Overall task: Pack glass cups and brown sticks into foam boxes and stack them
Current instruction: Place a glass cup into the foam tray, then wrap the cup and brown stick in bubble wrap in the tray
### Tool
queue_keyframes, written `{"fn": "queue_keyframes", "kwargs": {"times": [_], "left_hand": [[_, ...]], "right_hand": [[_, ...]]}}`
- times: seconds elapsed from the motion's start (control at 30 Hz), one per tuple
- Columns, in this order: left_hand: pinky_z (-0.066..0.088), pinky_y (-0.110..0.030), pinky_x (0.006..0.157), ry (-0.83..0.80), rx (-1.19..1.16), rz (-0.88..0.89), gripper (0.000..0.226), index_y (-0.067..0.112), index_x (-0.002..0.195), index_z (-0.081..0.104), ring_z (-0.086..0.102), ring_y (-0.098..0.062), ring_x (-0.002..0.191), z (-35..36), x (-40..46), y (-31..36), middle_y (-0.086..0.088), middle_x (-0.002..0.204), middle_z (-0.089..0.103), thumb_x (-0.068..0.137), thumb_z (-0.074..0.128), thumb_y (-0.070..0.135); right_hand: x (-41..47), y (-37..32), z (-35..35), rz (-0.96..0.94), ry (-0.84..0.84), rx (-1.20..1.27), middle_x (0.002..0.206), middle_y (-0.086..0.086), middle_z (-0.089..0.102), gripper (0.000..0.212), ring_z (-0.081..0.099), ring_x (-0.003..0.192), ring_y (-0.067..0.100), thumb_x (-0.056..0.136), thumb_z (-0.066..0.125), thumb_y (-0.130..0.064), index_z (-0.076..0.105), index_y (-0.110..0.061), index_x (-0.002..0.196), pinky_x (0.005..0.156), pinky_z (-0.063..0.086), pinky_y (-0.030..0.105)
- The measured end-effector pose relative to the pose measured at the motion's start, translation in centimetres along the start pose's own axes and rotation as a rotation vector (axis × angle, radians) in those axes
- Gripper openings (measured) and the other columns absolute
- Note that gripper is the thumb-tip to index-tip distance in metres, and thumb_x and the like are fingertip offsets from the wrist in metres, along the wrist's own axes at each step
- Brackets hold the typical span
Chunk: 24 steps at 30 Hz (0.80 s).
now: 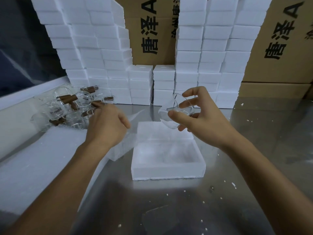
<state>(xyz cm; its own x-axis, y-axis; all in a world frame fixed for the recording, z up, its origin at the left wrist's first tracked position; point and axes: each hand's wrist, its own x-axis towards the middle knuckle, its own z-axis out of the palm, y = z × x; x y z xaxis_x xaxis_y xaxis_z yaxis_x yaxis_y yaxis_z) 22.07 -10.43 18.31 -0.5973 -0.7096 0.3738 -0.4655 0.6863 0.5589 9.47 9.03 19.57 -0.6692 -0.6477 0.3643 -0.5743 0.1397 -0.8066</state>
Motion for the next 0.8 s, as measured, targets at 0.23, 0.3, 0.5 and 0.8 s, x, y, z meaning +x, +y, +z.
{"fn": "queue_keyframes", "kwargs": {"times": [0.23, 0.3, 0.5, 0.8], "left_hand": [[0.044, -0.034, 0.075, -0.157, 0.251, -0.02, 0.038, 0.026, 0.09, 0.059, 0.053, -0.03, 0.083, -0.4, -0.4, 0.6, -0.008, 0.093, 0.055, 0.075, 0.06, -0.008], [0.048, -0.038, 0.089, -0.197, 0.24, -0.003, 0.054, 0.027, 0.116, 0.064, 0.057, -0.035, 0.106, -0.5, -0.5, 0.7, -0.011, 0.119, 0.061, 0.075, 0.058, -0.008], [0.04, -0.028, 0.103, -0.226, 0.064, 0.276, 0.086, 0.028, 0.149, 0.04, 0.046, -0.016, 0.131, 0.0, -1.0, 2.0, 0.011, 0.151, 0.04, 0.073, 0.065, -0.004], [0.032, -0.02, 0.104, -0.17, -0.156, 0.401, 0.1, 0.035, 0.154, 0.022, 0.033, -0.012, 0.142, 1.3, -1.9, 2.8, 0.023, 0.161, 0.016, 0.076, 0.068, -0.006]], "right_hand": [[-0.1, -0.8, 0.2, 0.099, 0.027, 0.151, 0.114, -0.008, 0.061, 0.06, 0.073, 0.067, 0.012, 0.085, 0.074, -0.043, 0.044, -0.033, 0.136, 0.052, 0.047, 0.017], [-0.2, -1.3, 0.2, 0.195, -0.023, 0.426, 0.103, -0.003, 0.071, 0.052, 0.071, 0.067, 0.018, 0.086, 0.073, -0.038, 0.052, -0.022, 0.131, 0.05, 0.046, 0.021], [-1.0, -3.1, 1.5, 0.422, -0.298, 1.258, 0.093, 0.015, 0.068, 0.048, 0.065, 0.062, 0.021, 0.077, 0.069, -0.037, 0.059, -0.003, 0.109, 0.056, 0.055, 0.024], [-0.8, -1.7, 3.4, 0.562, -0.112, 1.176, 0.129, 0.012, 0.06, 0.062, 0.065, 0.114, 0.025, 0.083, 0.071, -0.054, 0.063, -0.005, 0.121, 0.088, 0.059, 0.036]]}}
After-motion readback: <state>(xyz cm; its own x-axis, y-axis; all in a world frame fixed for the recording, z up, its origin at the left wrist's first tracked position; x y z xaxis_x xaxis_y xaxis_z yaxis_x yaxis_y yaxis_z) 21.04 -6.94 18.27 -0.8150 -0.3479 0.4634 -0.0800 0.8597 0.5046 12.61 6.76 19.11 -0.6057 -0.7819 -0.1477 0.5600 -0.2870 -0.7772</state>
